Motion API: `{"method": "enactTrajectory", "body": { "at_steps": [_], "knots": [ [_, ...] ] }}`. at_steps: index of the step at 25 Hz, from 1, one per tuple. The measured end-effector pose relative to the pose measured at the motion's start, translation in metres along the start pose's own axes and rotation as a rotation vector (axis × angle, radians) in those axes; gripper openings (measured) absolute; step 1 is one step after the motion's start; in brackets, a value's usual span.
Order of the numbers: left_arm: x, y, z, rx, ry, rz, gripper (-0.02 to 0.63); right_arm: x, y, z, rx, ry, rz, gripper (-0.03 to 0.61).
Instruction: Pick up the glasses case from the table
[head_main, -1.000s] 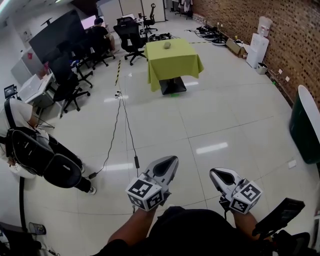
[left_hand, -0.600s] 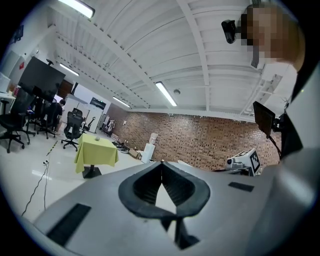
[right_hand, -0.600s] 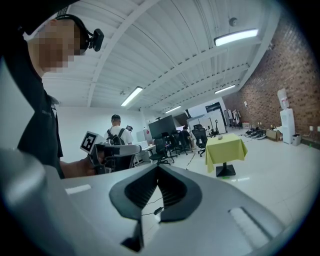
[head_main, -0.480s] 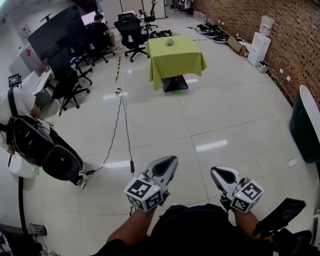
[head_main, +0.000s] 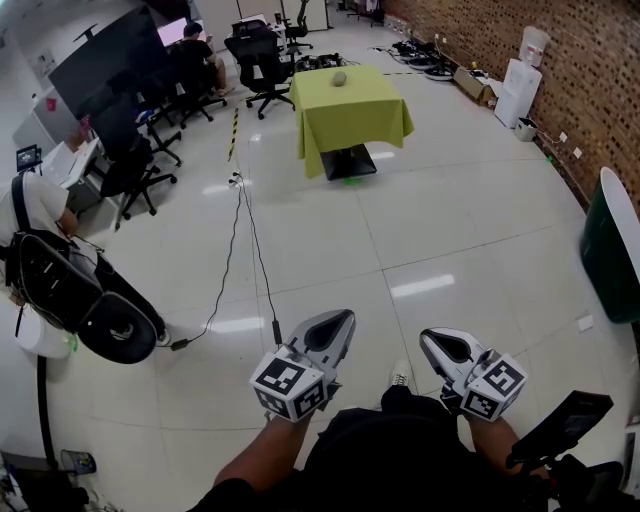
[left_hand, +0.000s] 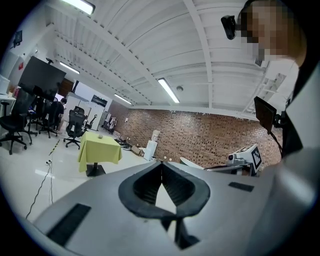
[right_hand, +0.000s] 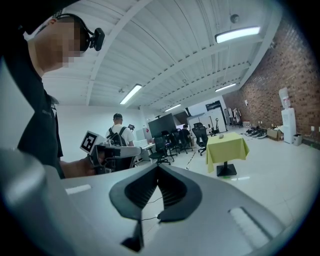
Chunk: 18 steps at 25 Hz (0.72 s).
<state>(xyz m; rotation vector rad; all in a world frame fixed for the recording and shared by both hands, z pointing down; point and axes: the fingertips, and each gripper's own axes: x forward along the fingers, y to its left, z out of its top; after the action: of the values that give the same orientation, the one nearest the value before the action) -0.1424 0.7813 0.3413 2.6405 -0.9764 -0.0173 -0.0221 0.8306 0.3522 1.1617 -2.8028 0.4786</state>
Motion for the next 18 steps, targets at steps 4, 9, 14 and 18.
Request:
{"method": "enactTrajectory", "body": {
  "at_steps": [4, 9, 14, 18],
  "knots": [
    [0.006, 0.011, -0.003, -0.006, -0.016, 0.019, 0.006, 0.012, -0.009, -0.004, 0.000, -0.001, 0.023, 0.002],
    [0.020, 0.022, 0.001, -0.015, -0.013, 0.033, 0.008, 0.030, -0.028, 0.005, 0.007, -0.005, 0.049, 0.002],
    [0.045, 0.036, 0.010, 0.000, -0.022, 0.037, 0.008, 0.046, -0.060, 0.013, 0.019, -0.029, 0.063, 0.002],
    [0.073, 0.049, 0.020, 0.002, -0.019, 0.056, 0.008, 0.055, -0.092, 0.023, 0.028, -0.043, 0.065, 0.002]
  ]
}}
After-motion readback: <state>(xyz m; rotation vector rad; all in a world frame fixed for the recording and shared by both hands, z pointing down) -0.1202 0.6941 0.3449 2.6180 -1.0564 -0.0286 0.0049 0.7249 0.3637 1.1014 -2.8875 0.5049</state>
